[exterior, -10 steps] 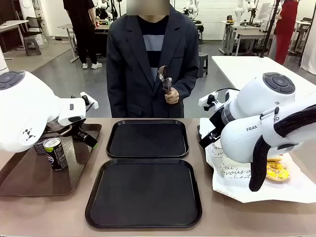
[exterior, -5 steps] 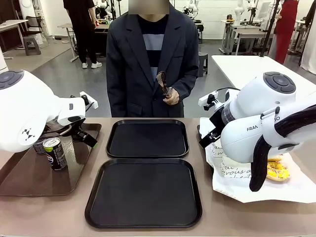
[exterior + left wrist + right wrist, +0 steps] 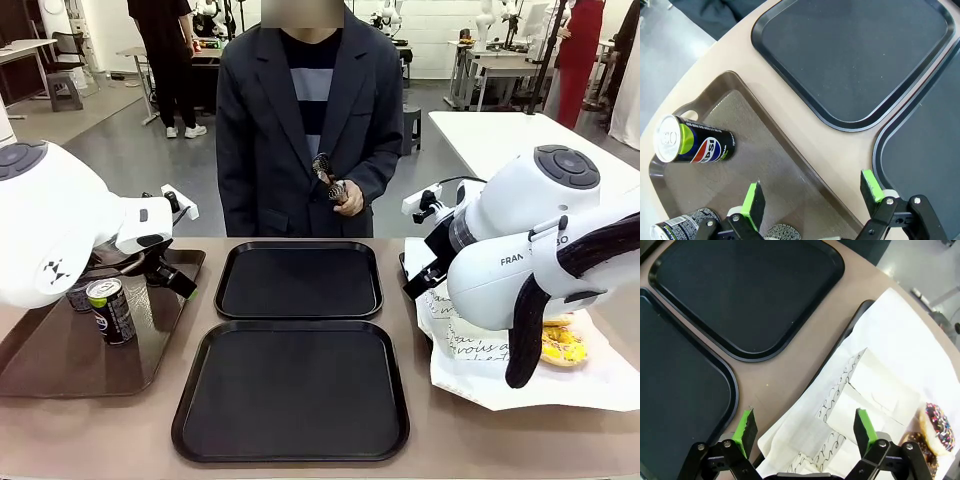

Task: Set up donuts and drinks on trays.
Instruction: Pick up one Pepsi coke and place it on the Flat Tray.

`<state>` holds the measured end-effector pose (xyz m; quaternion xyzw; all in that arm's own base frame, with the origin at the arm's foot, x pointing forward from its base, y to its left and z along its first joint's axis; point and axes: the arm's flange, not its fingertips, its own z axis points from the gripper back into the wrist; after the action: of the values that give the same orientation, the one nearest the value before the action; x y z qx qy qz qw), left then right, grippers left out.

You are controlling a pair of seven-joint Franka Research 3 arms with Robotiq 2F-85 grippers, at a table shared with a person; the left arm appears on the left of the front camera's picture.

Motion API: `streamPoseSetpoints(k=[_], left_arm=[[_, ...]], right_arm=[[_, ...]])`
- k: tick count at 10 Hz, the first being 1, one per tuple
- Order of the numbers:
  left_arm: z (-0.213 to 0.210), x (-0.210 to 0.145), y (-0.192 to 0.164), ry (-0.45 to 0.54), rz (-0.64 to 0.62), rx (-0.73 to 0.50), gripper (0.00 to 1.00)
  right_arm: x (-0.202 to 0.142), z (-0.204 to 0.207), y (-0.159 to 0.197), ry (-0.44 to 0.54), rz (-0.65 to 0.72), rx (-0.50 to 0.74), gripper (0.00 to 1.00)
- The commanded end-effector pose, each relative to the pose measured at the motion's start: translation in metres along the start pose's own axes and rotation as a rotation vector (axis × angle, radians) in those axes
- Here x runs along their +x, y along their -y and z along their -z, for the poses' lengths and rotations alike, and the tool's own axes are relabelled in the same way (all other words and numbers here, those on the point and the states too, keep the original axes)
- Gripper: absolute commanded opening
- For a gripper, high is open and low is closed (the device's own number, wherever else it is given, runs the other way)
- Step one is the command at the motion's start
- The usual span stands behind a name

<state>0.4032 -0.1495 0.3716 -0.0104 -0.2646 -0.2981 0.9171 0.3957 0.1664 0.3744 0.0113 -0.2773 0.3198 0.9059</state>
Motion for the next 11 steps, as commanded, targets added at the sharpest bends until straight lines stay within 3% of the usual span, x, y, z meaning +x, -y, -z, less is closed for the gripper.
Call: streamPoseSetpoints(k=[1, 8, 11], left_arm=[[0.0, 0.0, 0.0, 0.0, 0.0, 0.0, 1.0], [0.0, 0.0, 0.0, 0.0, 0.0, 0.0, 1.0], [-0.067, -0.071, 0.009, -0.036, 0.042, -0.055, 1.0]], right_arm=[[0.0, 0.0, 0.0, 0.0, 0.0, 0.0, 1.0], [0.0, 0.0, 0.0, 0.0, 0.0, 0.0, 1.0], [-0.084, -0.084, -0.012, -0.087, -0.011, -0.034, 1.0]])
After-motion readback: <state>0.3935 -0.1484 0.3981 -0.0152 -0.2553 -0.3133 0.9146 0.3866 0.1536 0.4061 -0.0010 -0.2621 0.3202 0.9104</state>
